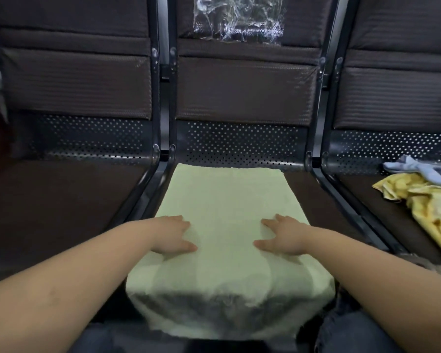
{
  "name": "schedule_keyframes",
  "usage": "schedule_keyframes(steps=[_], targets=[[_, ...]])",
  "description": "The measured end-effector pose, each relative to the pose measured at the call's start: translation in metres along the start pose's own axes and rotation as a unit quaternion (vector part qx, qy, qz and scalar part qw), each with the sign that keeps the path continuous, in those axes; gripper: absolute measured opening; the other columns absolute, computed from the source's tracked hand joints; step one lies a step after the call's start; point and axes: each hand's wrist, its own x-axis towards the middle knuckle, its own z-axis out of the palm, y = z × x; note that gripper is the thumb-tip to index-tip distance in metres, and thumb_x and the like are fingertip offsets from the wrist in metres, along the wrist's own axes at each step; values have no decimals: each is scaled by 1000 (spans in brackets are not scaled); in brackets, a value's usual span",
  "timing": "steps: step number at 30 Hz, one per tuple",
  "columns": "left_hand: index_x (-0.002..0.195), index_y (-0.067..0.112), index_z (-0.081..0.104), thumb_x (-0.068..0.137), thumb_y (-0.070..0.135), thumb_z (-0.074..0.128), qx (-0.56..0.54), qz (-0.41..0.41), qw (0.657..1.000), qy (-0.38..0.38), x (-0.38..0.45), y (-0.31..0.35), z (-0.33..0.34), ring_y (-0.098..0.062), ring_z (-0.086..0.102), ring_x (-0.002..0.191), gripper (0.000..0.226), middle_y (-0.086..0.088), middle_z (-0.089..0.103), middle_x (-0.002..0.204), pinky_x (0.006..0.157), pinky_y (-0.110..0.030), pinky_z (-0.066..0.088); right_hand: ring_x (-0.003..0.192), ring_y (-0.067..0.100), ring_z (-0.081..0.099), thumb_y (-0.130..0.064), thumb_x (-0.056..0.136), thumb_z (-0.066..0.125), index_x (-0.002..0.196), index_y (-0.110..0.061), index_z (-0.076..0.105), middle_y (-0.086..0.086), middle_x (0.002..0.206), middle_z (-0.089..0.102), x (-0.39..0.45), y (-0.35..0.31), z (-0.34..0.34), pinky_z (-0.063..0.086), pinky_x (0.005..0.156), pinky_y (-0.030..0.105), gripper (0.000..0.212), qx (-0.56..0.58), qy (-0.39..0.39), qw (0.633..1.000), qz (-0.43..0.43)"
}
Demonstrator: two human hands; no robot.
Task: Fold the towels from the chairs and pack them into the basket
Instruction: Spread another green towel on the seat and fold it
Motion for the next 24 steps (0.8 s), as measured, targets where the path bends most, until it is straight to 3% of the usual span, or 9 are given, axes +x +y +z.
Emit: schedule_keyframes(steps=[3, 6, 8, 11, 14, 17, 20, 24], targets=[[138, 18, 49, 88, 52, 58, -29, -44, 997, 53, -30, -17, 5, -18, 48, 127, 61, 0, 49, 141, 105, -32, 40, 143, 29, 22, -76, 79, 44, 152, -23, 15, 8, 157, 20, -16, 24, 0, 22, 115, 45, 95, -6, -16, 998, 57], [96, 21, 73, 81, 40, 69, -73, -97, 984, 131, -47, -32, 10, -14, 63, 96, 24, 5, 69, 103, 85, -30, 52, 134, 30, 37, -78, 75, 48, 147, -18, 28, 7, 150, 36, -27, 43, 3, 33, 109, 44, 96, -5, 1, 994, 105], [79, 21, 71, 78, 36, 73, -126, -125, 972, 151, -53, -38, 17, -14, 64, 86, 16, 3, 70, 90, 74, -27, 51, 122, 28, 49, -71, 75, 56, 140, -12, 39, 8, 138, 48, -35, 48, 3, 43, 100, 40, 89, 28, 29, 990, 138], [70, 14, 66, 77, 32, 75, -226, -151, 951, 146, -53, -42, 29, -17, 56, 63, 22, -3, 62, 68, 58, -24, 41, 106, 26, 58, -58, 82, 62, 128, -3, 49, 9, 118, 58, -45, 45, 2, 51, 89, 33, 73, 65, 56, 981, 174], [75, 9, 62, 79, 22, 75, -327, -172, 918, 145, -52, -39, 35, -21, 50, 59, 20, -9, 59, 68, 55, -26, 40, 110, 25, 57, -47, 92, 54, 121, -1, 53, 9, 112, 58, -60, 33, -3, 47, 87, 28, 55, 55, 18, 981, 185], [84, -1, 66, 80, 14, 74, -389, -198, 888, 145, -49, -37, 37, -21, 50, 58, 18, -11, 59, 70, 54, -26, 40, 90, 23, 53, -39, 96, 52, 92, -3, 52, 7, 91, 53, -65, 31, -4, 41, 73, 26, 36, 113, -9, 975, 191], [97, -3, 68, 83, 13, 69, -426, -199, 868, 161, -45, -35, 32, -25, 56, 72, 22, -15, 64, 84, 62, -28, 45, 82, 24, 51, -24, 94, 59, 89, -2, 53, 10, 91, 55, -60, 39, 0, 42, 68, 30, 23, 345, 23, 917, 199], [111, 2, 58, 94, 9, 53, -602, -153, 766, 165, -47, -36, 19, -25, 60, 92, 19, -14, 64, 105, 65, -30, 47, 71, 22, 56, -14, 97, 54, 85, -3, 57, 9, 83, 61, -66, 47, -4, 47, 61, 31, 17, 605, 51, 784, 126]])
